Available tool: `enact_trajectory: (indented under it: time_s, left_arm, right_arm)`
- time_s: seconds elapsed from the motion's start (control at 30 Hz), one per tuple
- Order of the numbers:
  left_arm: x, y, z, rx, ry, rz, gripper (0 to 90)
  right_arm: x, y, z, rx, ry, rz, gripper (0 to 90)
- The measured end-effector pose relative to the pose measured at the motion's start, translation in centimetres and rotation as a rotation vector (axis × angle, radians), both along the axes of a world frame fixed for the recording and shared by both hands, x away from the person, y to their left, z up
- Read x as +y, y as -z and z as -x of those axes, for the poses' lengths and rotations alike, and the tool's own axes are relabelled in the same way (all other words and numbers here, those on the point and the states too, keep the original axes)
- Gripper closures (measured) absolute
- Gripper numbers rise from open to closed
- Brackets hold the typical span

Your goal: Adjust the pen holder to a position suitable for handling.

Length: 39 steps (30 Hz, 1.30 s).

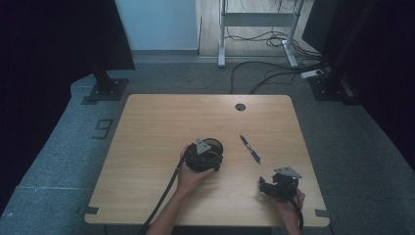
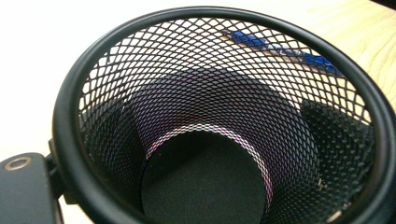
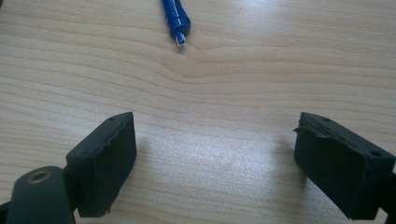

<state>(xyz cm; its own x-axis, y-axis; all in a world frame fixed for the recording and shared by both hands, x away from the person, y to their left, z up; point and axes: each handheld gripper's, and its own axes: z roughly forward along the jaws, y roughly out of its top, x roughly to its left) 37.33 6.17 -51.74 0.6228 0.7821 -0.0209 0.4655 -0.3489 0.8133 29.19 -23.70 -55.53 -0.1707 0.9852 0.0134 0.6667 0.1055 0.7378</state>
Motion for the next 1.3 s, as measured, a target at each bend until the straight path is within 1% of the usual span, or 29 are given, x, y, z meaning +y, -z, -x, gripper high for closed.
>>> enact_trajectory:
  time_s: [0.1, 0.17, 0.23, 0.3, 0.37, 0.57, 0.7, 0.87, 1.03, 1.17, 1.3]
  left_arm:
    - [0.0, 0.1, 0.0, -0.002, 0.000, 0.005, 9.8]
    - [0.2, 0.1, 0.1, -0.004, -0.003, 0.018, 8.8]
    - [0.3, 0.0, 0.1, -0.007, -0.015, 0.017, 5.7]
    - [0.4, 0.0, 0.3, -0.019, -0.033, 0.007, 1.0]
    - [0.6, 0.0, 0.4, -0.016, -0.031, 0.015, 0.0]
    - [1.5, -0.1, 1.1, -0.006, -0.009, 0.033, 0.0]
    - [2.1, -0.3, 1.7, -0.010, 0.003, 0.048, 0.0]
    - [2.8, -0.9, 2.7, -0.015, 0.030, 0.064, 0.0]
    - [3.5, -1.5, 3.6, -0.020, 0.045, 0.077, 1.0]
    - [4.2, -1.9, 4.5, -0.030, 0.045, 0.083, 2.4]
    - [5.0, -1.9, 5.2, -0.025, 0.035, 0.090, 2.4]
  right_arm:
    - [0.0, 0.0, 0.0, 0.000, 0.000, 0.000, 12.2]
    - [0.0, 0.0, 0.0, 0.000, 0.000, 0.000, 12.2]
    - [0.0, 0.0, 0.0, 0.000, 0.000, 0.000, 12.2]
    - [0.0, 0.0, 0.0, 0.000, 0.000, 0.000, 12.2]
    - [0.0, 0.0, 0.0, 0.000, 0.000, 0.000, 12.2]
    - [0.0, 0.0, 0.0, 0.000, 0.000, 0.000, 12.2]
    - [0.0, 0.0, 0.0, 0.000, 0.000, 0.000, 12.2]
    - [0.0, 0.0, 0.0, 0.000, 0.000, 0.000, 12.2]
    - [0.0, 0.0, 0.0, 0.000, 0.000, 0.000, 12.2]
    - [0.0, 0.0, 0.0, 0.000, 0.000, 0.000, 12.2]
    - [0.0, 0.0, 0.0, 0.000, 0.000, 0.000, 12.2]
